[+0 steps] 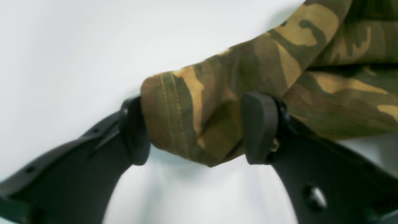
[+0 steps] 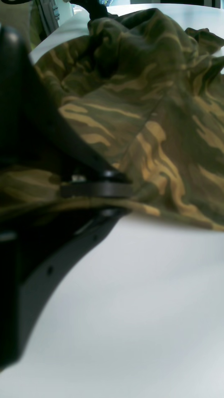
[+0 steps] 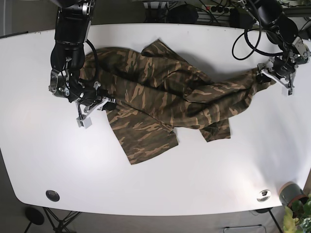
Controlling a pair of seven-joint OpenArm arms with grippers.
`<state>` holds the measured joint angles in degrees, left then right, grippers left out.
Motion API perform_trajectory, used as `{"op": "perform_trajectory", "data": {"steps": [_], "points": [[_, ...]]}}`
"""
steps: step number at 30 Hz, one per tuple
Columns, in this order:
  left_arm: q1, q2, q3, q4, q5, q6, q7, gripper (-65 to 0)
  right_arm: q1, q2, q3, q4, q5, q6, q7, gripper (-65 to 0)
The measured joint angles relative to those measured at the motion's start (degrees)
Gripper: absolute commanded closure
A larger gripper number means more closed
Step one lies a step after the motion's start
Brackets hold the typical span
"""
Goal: Fold the T-shirt properly
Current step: 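Lift the shirt high with both grippers, shaking it out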
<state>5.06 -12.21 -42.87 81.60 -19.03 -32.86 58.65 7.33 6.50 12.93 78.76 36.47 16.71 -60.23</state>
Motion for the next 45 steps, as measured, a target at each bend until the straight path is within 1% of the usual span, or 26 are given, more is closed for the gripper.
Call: {"op": "perform_trajectory", "data": {"steps": [1, 2, 3, 4, 9, 12, 17, 19, 21, 24, 30, 32, 33, 37, 40, 43, 45], "points": [[-0.02, -0.09, 0.83, 0.0, -0.07, 0.0, 0.02, -17.8, 0.0, 0.0, 0.0, 0.02, -0.02, -0.02, 0.0, -2.2], [-0.02, -0.09, 1.44, 0.0, -0.02, -0.02, -0.17, -7.8, 0.0, 0.0, 0.0, 0.02, 0.0, 0.0, 0.0, -2.2], [-0.17, 0.15, 1.81, 0.0, -0.15, -0.02, -0.2, -1.5, 0.0, -0.02, -0.02, 0.02, -0.02, 0.0, 0.0, -2.2], [-0.33, 0.37, 1.92, 0.0, -0.42, 0.0, -0.02, 0.0, -0.02, -0.02, 0.0, 0.35, -0.07, -0.02, -0.07, -2.2], [-0.33, 0.57, 1.95, 0.07, -0.74, 0.0, -0.7, 0.0, 0.07, 0.0, 0.04, 4.2, 0.0, 0.0, -0.02, -2.2], [-0.55, 0.66, 2.08, 0.68, 0.2, 0.02, -1.31, 0.0, 0.31, 0.0, 0.09, 4.79, 0.02, 0.02, 0.15, -2.1], [-1.01, 0.55, 2.16, 5.22, 1.07, 0.24, -1.27, 0.0, -0.68, -0.09, 1.4, 6.21, 0.04, 0.11, -0.31, -2.1], [-1.46, 0.46, 2.38, 7.8, 2.23, 0.26, -1.27, 0.0, -0.72, 0.09, 2.6, 7.56, -0.02, 0.09, -0.33, -2.1], [-2.47, 0.42, 3.28, 10.14, 4.33, 0.22, -1.22, 0.0, -0.46, 0.37, 3.34, 8.76, -0.02, 0.04, -0.24, -2.1], [-4.94, 0.26, 6.12, 13.31, 6.75, 0.26, -1.2, 0.0, 0.28, 1.49, 3.63, 9.9, 0.46, 0.26, -0.04, -2.1], [-11.02, 0.52, 11.41, 18.71, 7.96, 0.02, -1.29, 0.0, 3.85, 4.28, 3.89, 9.84, 0.04, 0.26, -0.39, -2.1], [-14.14, 0.61, 13.42, 18.64, 10.08, -0.04, -0.98, 0.0, 5.92, 5.33, 3.93, 9.68, -0.2, 0.22, -0.26, -2.1], [-15.72, 0.7, 14.43, 18.58, 10.99, -0.13, -0.98, 0.0, 6.93, 5.6, 3.91, 9.68, -0.09, 0.63, -0.11, -2.1], [-21.49, 1.4, 17.59, 18.49, 14.58, 0.0, -1.25, 0.0, 10.38, 6.91, 3.52, 9.66, 0.28, 4.5, -0.2, -2.1], [-25.51, 3.08, 19.34, 16.83, 16.7, 1.64, -1.29, 0.0, 13.46, 8.2, 3.58, 9.66, -0.11, 4.55, -0.17, -2.1], [-28.94, 4.22, 20.13, 14.69, 16.87, 1.92, -1.16, 0.0, 16.55, 9.44, 3.56, 9.55, -0.11, 4.57, -0.24, -2.1], [-31.82, 4.07, 20.94, 12.7, 17.05, 2.89, -1.03, 0.0, 19.19, 10.34, 3.56, 8.02, -0.02, 4.76, -0.2, -2.1]]}}
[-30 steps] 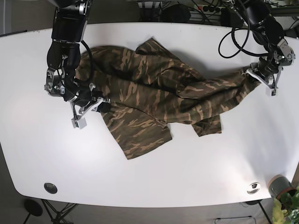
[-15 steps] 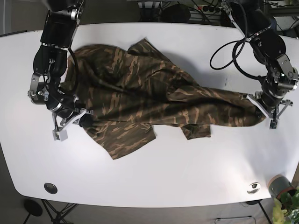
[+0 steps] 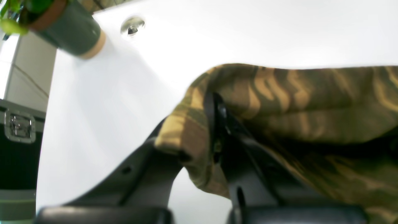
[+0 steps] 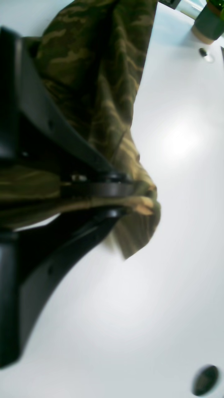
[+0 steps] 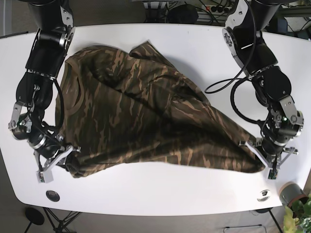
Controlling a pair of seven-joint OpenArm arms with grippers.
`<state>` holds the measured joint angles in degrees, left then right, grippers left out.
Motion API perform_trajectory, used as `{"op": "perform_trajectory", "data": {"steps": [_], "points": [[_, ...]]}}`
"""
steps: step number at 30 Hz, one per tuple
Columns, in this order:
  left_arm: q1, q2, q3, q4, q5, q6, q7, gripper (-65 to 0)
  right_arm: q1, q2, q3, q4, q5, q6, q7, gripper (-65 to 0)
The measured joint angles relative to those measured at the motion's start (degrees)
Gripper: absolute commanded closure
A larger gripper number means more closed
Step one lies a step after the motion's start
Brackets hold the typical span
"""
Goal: Fold the T-shirt properly
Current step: 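Lift the shirt high with both grippers, shaking it out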
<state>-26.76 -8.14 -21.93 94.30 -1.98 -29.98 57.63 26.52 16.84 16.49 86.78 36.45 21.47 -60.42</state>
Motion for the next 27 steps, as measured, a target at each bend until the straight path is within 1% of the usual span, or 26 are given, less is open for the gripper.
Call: {"op": "perform_trajectory", "data": {"steps": [3, 5, 9, 12, 17, 20, 24, 26, 27], "points": [[-4.0, -0.31, 1.22, -1.99, 0.31, 2.16, -0.02, 0.0, 3.74, 1.29, -1.18, -3.37, -0.44, -0.31, -0.09, -2.1], [-6.34, -0.31, 1.62, -2.21, 0.22, 2.54, -0.11, 0.0, 6.14, 2.82, -2.86, -4.37, -0.07, 0.0, -0.33, -2.1], [-11.23, -0.22, 1.75, -3.43, 0.04, 2.84, -0.07, 0.0, 11.96, 4.92, -4.5, -6.54, -0.02, 0.17, -0.24, -2.1], [-15.1, -0.31, 2.43, -5.97, 0.52, 3.89, -0.02, 0.0, 16.63, 5.42, -5.88, -8.85, -0.57, -0.26, -0.09, -2.1], [-20.83, -0.7, 2.6, -6.86, 0.02, 4.02, 0.11, 0.0, 24.26, 6.91, -8.48, -11.63, 0.79, 0.7, -0.37, -2.1], [-25.14, -1.64, 2.73, -8.13, 0.42, 4.31, 0.15, 0.0, 29.99, 8.52, -10.32, -14.34, -0.2, 0.2, -0.35, -2.1], [-30.93, -3.02, 2.86, -10.27, -0.46, 4.02, -0.13, 0.0, 37.44, 9.64, -13.86, -16.74, 0.15, 0.04, -0.24, -2.1], [-33.66, -3.43, 2.82, -12.2, 0.04, 4.26, -0.85, 0.0, 40.92, 9.81, -15.23, -17.86, 0.44, 0.39, -0.2, -2.1], [-34.88, -3.89, 2.82, -12.83, 0.15, 4.26, -2.29, 0.0, 42.58, 9.84, -15.87, -18.05, 1.29, 0.59, -0.2, -2.1]]}}
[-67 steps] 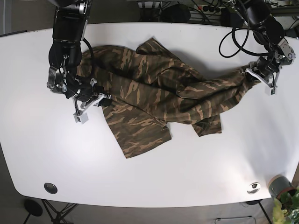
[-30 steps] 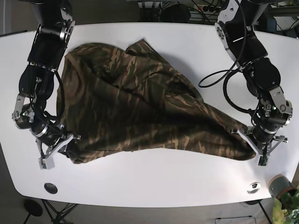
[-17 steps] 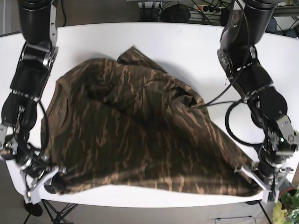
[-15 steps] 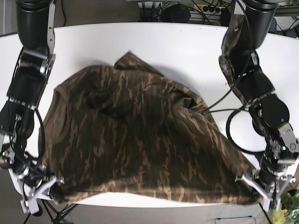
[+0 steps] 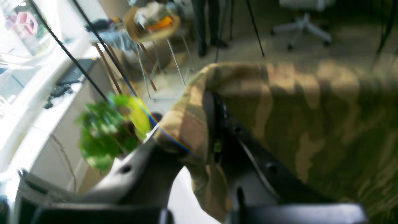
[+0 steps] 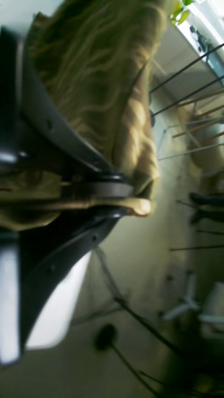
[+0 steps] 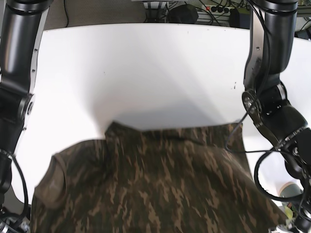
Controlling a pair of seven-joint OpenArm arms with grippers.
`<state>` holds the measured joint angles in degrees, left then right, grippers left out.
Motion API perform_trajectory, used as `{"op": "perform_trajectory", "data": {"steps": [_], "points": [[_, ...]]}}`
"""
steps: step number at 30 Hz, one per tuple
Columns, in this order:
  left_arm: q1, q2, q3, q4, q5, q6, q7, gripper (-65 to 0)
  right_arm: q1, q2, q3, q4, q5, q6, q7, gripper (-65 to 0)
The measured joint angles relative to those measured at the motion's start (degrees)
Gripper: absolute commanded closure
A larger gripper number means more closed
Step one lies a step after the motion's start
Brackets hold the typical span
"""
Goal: Fold the T-shirt properly
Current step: 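Lift the shirt high with both grippers, shaking it out, then lower the shirt and drag it flat across the table with both grippers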
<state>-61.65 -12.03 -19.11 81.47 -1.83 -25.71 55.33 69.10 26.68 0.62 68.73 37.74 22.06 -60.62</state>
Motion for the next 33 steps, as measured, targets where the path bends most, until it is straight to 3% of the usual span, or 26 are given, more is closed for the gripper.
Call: {"op": "perform_trajectory", "data": {"steps": [10, 18, 22, 33], "points": [[-8.98, -2.75, 0.07, -4.59, -0.98, -0.22, -1.62, 0.0, 3.19, 2.19, -5.9, 0.15, 0.28, 0.04, -0.24, -2.1], [-2.4, -2.89, -0.17, -2.25, -0.87, -0.17, -1.99, 0.0, 3.28, 4.37, -5.81, -0.11, 7.41, 0.02, -1.09, -2.1], [3.78, -2.47, 0.13, 2.23, -0.92, -0.68, -0.76, 0.0, -1.22, 5.92, -3.02, 0.59, 10.12, 0.35, 0.42, -2.1], [21.46, -2.45, -0.15, 11.3, -0.74, -0.7, -0.94, 0.0, -26.56, 3.37, 7.02, 8.9, 10.43, -0.04, -1.22, -2.1]]}}
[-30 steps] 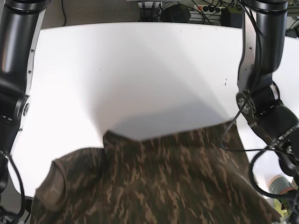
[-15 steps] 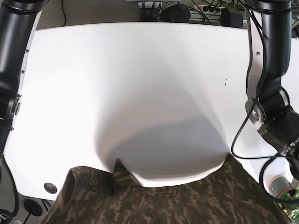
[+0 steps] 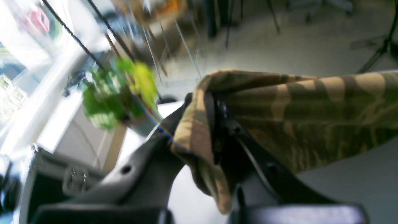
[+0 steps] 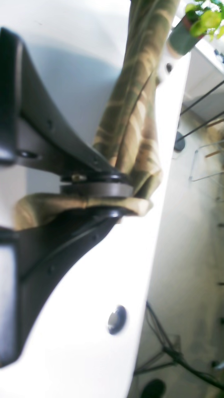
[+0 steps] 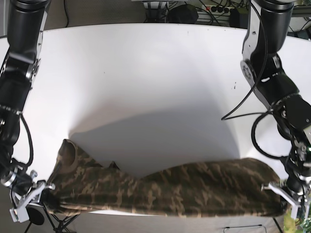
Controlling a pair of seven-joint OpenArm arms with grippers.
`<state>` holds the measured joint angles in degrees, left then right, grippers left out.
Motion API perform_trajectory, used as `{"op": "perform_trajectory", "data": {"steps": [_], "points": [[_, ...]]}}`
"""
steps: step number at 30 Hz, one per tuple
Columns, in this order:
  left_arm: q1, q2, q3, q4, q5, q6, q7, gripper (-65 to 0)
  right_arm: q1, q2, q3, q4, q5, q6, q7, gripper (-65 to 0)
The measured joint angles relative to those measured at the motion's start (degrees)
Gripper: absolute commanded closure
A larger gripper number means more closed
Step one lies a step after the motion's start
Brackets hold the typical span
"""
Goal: Fold the T-shirt properly
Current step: 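Lower the shirt and drag it flat across the table with both grippers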
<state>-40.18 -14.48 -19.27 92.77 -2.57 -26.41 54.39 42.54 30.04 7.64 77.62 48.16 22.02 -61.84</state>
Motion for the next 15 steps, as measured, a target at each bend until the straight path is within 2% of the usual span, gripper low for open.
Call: {"op": "perform_trajectory", "data": {"steps": [6, 8, 15], "points": [[8.31, -0.11, -0.09, 4.44, -0.37, -0.11, -0.52, 0.0, -11.06, -1.68, 5.22, 5.51, -0.15, 0.0, 0.48, -2.1], [12.02, -0.11, -0.11, 6.14, -0.02, -1.62, -0.48, 0.0, -14.64, -2.93, 6.36, 7.06, -0.68, -0.52, 0.13, -2.1], [24.76, -0.15, -0.15, 11.02, 0.39, -4.81, -0.22, 0.0, -25.86, -5.97, 9.88, 12.04, 0.59, -0.37, 0.26, -2.1]]}}
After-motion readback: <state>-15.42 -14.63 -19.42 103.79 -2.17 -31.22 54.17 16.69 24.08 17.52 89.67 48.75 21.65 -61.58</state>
